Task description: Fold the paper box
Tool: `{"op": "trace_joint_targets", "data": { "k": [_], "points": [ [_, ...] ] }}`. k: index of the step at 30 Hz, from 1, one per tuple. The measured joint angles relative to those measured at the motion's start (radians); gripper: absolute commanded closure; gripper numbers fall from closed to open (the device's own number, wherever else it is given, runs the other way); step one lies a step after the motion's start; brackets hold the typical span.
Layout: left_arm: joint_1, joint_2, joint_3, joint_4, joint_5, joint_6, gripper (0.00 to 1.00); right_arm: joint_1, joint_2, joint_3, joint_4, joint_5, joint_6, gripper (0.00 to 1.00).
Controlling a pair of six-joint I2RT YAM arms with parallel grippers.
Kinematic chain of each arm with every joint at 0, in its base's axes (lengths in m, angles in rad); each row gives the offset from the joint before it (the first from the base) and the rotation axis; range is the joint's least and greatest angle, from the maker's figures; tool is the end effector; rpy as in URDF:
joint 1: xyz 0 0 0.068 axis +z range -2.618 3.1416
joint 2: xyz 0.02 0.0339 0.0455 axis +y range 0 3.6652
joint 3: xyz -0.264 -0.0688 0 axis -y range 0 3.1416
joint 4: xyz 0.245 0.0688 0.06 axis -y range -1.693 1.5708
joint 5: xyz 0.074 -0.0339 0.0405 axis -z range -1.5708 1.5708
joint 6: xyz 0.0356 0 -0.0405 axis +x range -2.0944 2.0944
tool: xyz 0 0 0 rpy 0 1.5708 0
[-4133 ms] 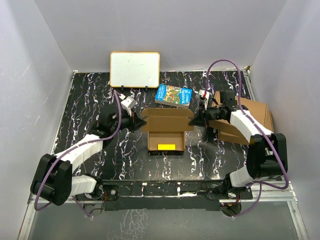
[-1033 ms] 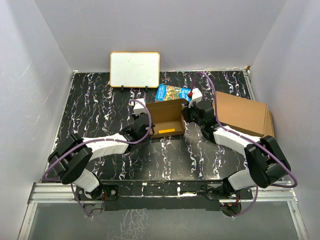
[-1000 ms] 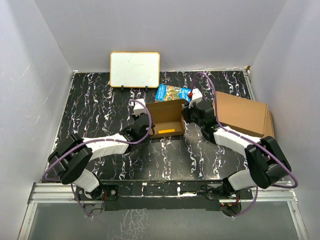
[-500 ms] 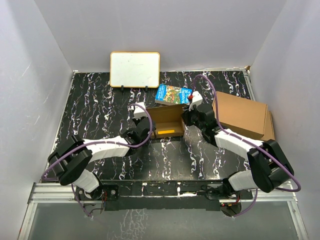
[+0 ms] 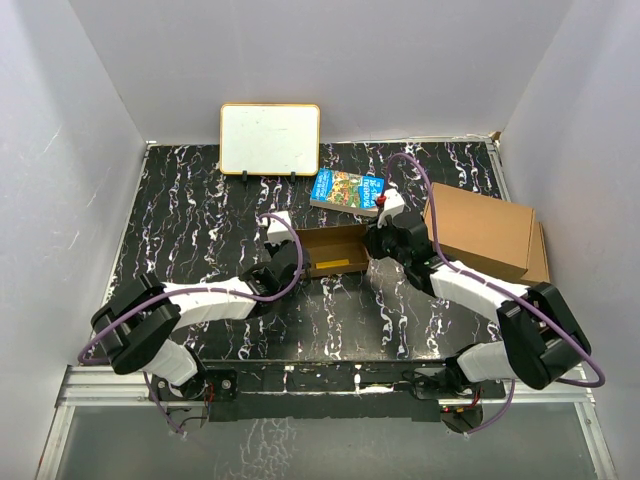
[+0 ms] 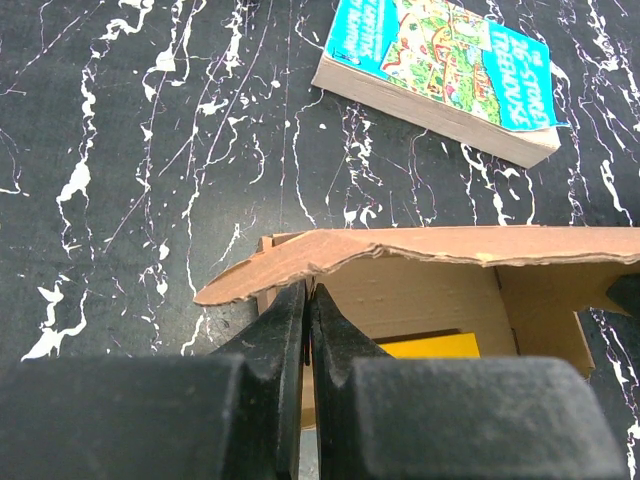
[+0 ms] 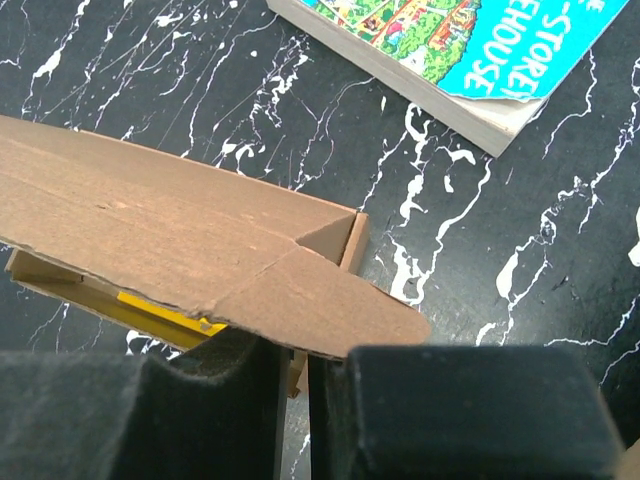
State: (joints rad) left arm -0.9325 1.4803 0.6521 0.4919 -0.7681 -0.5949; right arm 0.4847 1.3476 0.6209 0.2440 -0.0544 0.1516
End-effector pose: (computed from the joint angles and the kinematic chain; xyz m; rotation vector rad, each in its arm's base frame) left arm 0.1986 -0.2262 0.2036 -0.2012 1.8131 -0.3489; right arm 0.2482 0.1329 0.2022 -0.3791 2.0484 0.4480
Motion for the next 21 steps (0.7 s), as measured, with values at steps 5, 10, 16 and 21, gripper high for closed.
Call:
{"op": "trace_joint_targets", "data": {
  "k": [5, 10, 16, 21],
  "points": [
    [-0.004, 0.000, 0.000, -0.003, 0.002, 0.000, 1.00, 0.004, -0.019, -0.017, -0.009, 0.002, 0.000, 0.86],
    [-0.010, -0.003, -0.005, -0.010, 0.004, 0.000, 1.00, 0.005, -0.034, -0.032, -0.012, 0.000, -0.007, 0.87],
    [-0.021, -0.020, -0.025, -0.022, 0.014, 0.000, 1.00, 0.005, -0.039, -0.043, -0.016, -0.016, -0.015, 0.87],
    [-0.024, -0.037, -0.034, -0.034, 0.021, 0.000, 1.00, 0.006, -0.041, -0.057, -0.009, -0.028, -0.018, 0.88]
  ]
}}
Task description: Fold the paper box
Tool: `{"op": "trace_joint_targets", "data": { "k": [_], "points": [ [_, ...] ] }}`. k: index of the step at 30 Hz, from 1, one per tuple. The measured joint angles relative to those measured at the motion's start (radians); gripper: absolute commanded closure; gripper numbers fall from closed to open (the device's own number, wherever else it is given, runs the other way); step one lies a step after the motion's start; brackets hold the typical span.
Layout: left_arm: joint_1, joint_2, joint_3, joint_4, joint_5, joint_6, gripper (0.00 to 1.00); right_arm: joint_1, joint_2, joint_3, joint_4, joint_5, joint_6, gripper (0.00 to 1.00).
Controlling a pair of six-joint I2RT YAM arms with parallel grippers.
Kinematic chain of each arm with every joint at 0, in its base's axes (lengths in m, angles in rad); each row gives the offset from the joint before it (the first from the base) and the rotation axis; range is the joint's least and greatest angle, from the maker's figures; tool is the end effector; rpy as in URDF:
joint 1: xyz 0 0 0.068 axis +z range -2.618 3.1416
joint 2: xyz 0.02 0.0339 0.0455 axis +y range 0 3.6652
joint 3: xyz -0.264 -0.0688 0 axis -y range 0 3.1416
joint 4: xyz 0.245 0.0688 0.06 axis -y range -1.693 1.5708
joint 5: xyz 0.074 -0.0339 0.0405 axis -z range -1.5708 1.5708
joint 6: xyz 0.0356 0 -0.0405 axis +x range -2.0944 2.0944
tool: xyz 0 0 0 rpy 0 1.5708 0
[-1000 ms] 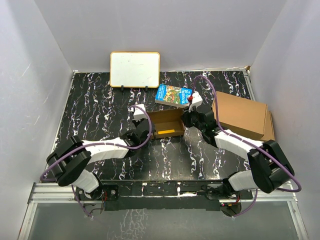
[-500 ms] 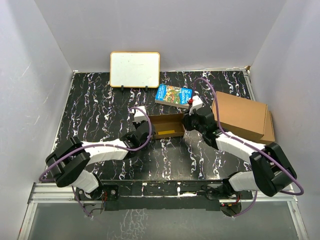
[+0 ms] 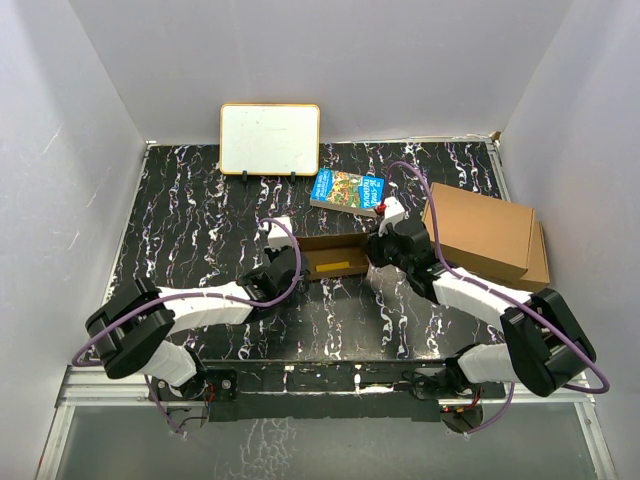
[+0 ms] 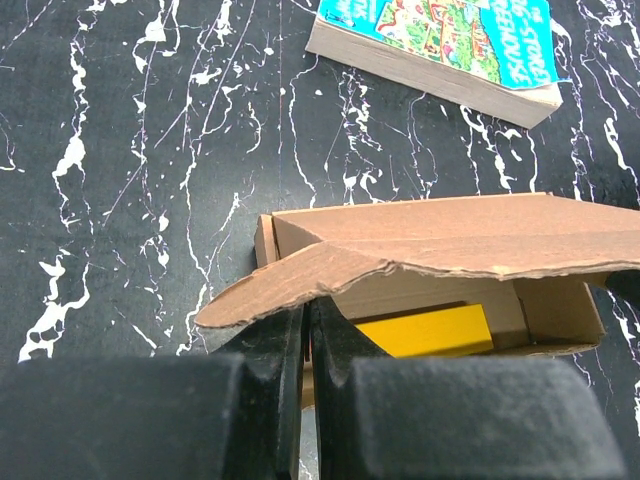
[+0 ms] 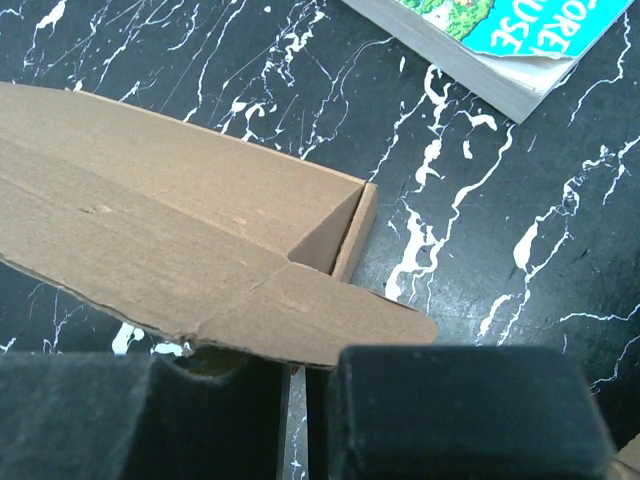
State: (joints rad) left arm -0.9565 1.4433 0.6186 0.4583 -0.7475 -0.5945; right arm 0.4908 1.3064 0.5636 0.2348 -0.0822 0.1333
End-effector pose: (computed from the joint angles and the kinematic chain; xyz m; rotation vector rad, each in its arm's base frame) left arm 0.1871 -0.2232 0.2003 -0.1523 1.8455 -0.3597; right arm 0.2347 0.1288 0.1936 -0.4253 2.0672 0.4633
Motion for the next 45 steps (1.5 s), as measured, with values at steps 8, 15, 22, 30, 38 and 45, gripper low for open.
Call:
{"op": "trace_joint_targets", "data": {
  "k": [8, 15, 22, 30, 38, 45],
  "points": [
    [-0.004, -0.003, -0.006, -0.015, 0.008, 0.000, 0.98, 0.002, -0.004, -0.024, 0.009, -0.013, -0.002, 0.87],
    [-0.008, -0.012, -0.015, -0.033, 0.032, -0.004, 0.83, 0.005, -0.005, -0.037, 0.009, -0.010, -0.012, 0.88],
    [-0.009, -0.073, -0.028, -0.072, 0.060, -0.021, 0.71, 0.006, -0.005, -0.038, 0.008, 0.002, -0.023, 0.89],
    [-0.010, -0.162, -0.040, -0.138, 0.116, -0.048, 0.62, 0.006, -0.005, -0.038, 0.008, 0.005, -0.026, 0.89],
    [-0.010, -0.470, -0.144, -0.230, 0.366, 0.013, 0.41, 0.006, -0.005, -0.038, 0.007, 0.003, -0.027, 0.89],
    [-0.009, -0.644, -0.035, -0.325, 0.537, 0.109, 0.42, 0.006, -0.005, -0.038, 0.007, -0.002, -0.029, 0.87]
  ]
}}
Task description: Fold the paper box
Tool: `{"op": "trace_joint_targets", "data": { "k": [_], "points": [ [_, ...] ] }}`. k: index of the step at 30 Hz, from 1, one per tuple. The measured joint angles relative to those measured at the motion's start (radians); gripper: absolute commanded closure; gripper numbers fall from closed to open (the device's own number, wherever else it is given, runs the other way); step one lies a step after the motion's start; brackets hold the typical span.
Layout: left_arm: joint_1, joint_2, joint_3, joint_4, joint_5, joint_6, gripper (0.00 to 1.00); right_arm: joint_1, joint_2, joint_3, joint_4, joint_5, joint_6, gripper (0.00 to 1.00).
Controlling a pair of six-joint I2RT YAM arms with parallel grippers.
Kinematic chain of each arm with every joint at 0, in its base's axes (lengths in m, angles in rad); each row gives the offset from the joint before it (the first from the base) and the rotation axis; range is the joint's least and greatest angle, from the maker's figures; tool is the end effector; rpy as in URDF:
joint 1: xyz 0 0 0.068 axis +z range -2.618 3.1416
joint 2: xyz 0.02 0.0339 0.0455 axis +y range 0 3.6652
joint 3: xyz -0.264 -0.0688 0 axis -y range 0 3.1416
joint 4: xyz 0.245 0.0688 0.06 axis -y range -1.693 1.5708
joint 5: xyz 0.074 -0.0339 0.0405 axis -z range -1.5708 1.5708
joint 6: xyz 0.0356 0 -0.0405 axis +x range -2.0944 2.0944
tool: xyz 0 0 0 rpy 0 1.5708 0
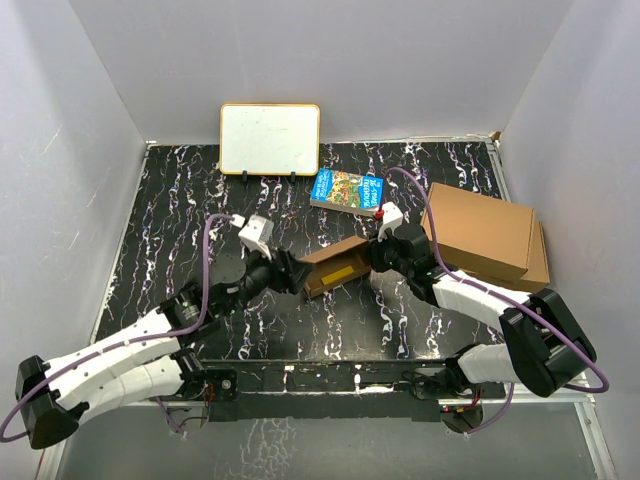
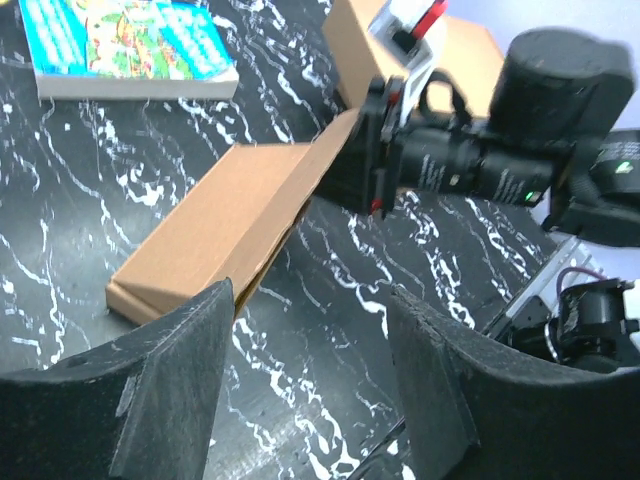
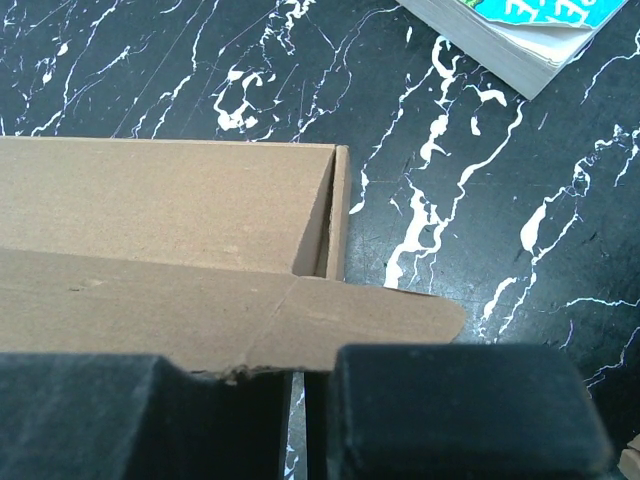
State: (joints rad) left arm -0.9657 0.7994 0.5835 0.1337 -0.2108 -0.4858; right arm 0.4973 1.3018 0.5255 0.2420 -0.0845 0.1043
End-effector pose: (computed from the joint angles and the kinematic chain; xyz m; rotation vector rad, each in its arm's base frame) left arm 0.1179 -0.1574 0.3000 0.2471 1.7181 -0.9193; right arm 0.2279 0.1271 0.1834 -0.4672 2.0835 0.4468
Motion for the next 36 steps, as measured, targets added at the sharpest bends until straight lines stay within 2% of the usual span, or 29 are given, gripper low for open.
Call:
{"op": "trace_joint_targets", "data": {
  "k": [6, 10, 15, 22, 31, 36],
  "points": [
    [0.019, 0.148, 0.209, -0.069, 0.001, 0.034, 0.53, 0.000, 0.000, 0.000, -0.001, -0.007, -0.010, 0.85],
    [0.098, 0.262, 0.245, -0.064, 0.045, 0.032, 0.56, 0.000, -0.002, 0.000, -0.005, -0.019, -0.021, 0.85],
    [0.196, 0.441, 0.263, -0.051, 0.171, 0.013, 0.59, 0.000, -0.018, -0.013, -0.006, -0.026, -0.030, 0.83],
    [0.200, 0.579, 0.274, -0.031, 0.314, -0.010, 0.60, 0.000, -0.051, -0.016, -0.035, -0.066, -0.075, 0.65],
    [0.210, 0.619, 0.274, 0.001, 0.352, -0.024, 0.60, -0.046, -0.110, -0.011, -0.132, -0.175, -0.225, 0.36],
    [0.219, 0.621, 0.267, 0.006, 0.354, -0.028, 0.60, -0.118, -0.150, 0.024, -0.265, -0.299, -0.396, 0.31]
  ]
}}
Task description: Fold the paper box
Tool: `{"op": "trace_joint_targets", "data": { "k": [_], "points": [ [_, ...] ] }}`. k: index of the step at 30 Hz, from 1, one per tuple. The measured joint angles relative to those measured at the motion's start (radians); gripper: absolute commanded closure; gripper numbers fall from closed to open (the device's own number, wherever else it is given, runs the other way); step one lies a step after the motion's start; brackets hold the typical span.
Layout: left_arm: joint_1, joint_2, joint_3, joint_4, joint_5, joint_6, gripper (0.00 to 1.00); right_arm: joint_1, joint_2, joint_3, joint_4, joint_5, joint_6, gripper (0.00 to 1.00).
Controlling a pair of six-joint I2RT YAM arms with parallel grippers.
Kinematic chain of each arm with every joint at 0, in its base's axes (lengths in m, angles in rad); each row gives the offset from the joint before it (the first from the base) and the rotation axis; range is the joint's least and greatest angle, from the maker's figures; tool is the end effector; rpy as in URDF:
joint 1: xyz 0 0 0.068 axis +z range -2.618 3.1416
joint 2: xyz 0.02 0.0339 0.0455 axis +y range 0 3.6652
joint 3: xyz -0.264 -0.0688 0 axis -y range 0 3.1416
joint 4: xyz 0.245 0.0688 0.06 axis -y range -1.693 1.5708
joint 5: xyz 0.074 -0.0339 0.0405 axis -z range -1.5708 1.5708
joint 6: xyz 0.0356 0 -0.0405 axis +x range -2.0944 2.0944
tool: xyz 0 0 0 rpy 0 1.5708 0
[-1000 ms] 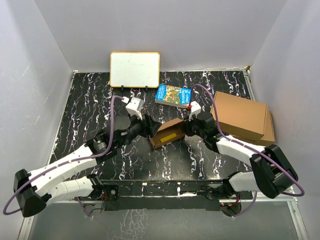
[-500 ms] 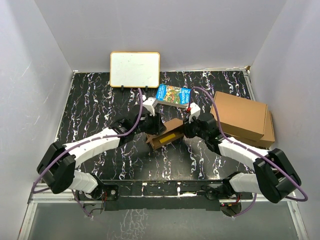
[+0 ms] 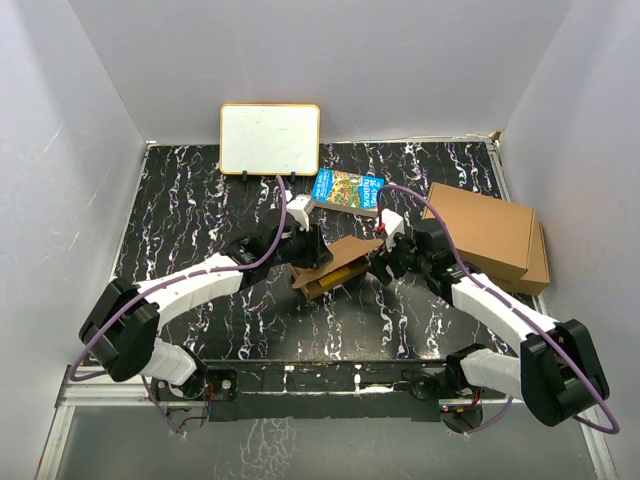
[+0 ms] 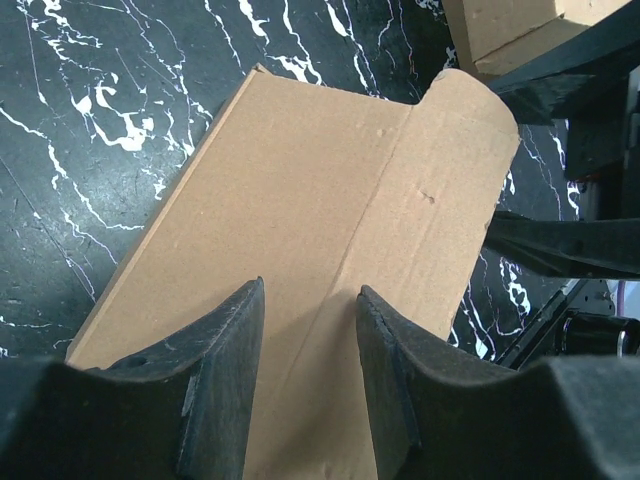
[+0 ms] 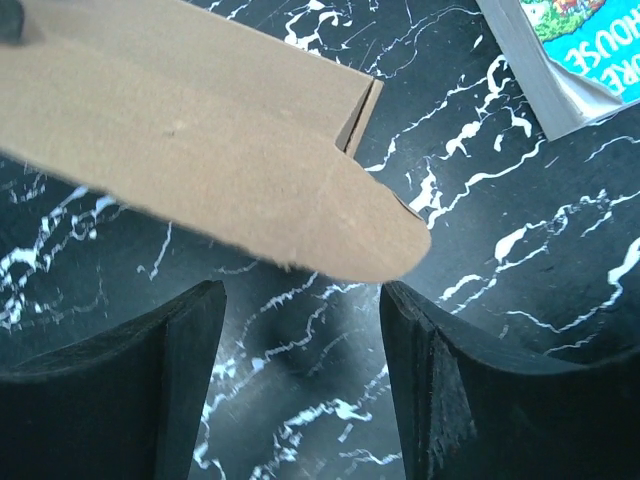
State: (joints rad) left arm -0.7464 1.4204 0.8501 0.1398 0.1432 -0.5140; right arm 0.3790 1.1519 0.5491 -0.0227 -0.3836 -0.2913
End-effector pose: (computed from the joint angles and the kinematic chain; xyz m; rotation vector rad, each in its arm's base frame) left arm 0.2303 -0.2199 0.2472 0.3434 2.0990 -0.9259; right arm 0.2136 0.0994 0.2025 -0.9180 1.9801 0.4700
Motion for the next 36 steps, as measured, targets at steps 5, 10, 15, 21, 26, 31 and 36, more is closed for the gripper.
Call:
{"op": "trace_joint_targets", "data": {
  "k": [5, 10, 15, 21, 26, 31, 36],
  "points": [
    [0.006, 0.000, -0.001, 0.012, 0.006, -0.004, 0.60, -0.084, -0.052, 0.044, -0.143, -0.129, -0.163, 0.30],
    [0.008, 0.004, -0.011, 0.028, 0.017, -0.007, 0.61, -0.141, -0.100, 0.094, -0.294, -0.229, -0.303, 0.30],
    [0.008, 0.013, -0.038, 0.035, 0.027, -0.014, 0.61, -0.156, -0.104, 0.180, -0.456, -0.317, -0.406, 0.30],
    [0.008, 0.015, -0.053, 0.049, 0.036, -0.026, 0.61, -0.157, -0.073, 0.342, -0.604, -0.488, -0.455, 0.36],
    [0.008, 0.031, -0.054, 0.069, 0.047, -0.033, 0.61, -0.144, 0.063, 0.442, -0.600, -0.581, -0.367, 0.57],
    [0.009, 0.039, -0.064, 0.092, 0.055, -0.040, 0.61, -0.109, 0.256, 0.484, -0.581, -0.582, -0.281, 0.68],
    [0.012, 0.048, -0.071, 0.111, 0.056, -0.047, 0.61, -0.073, 0.382, 0.517, -0.579, -0.548, -0.229, 0.72]
  ]
}}
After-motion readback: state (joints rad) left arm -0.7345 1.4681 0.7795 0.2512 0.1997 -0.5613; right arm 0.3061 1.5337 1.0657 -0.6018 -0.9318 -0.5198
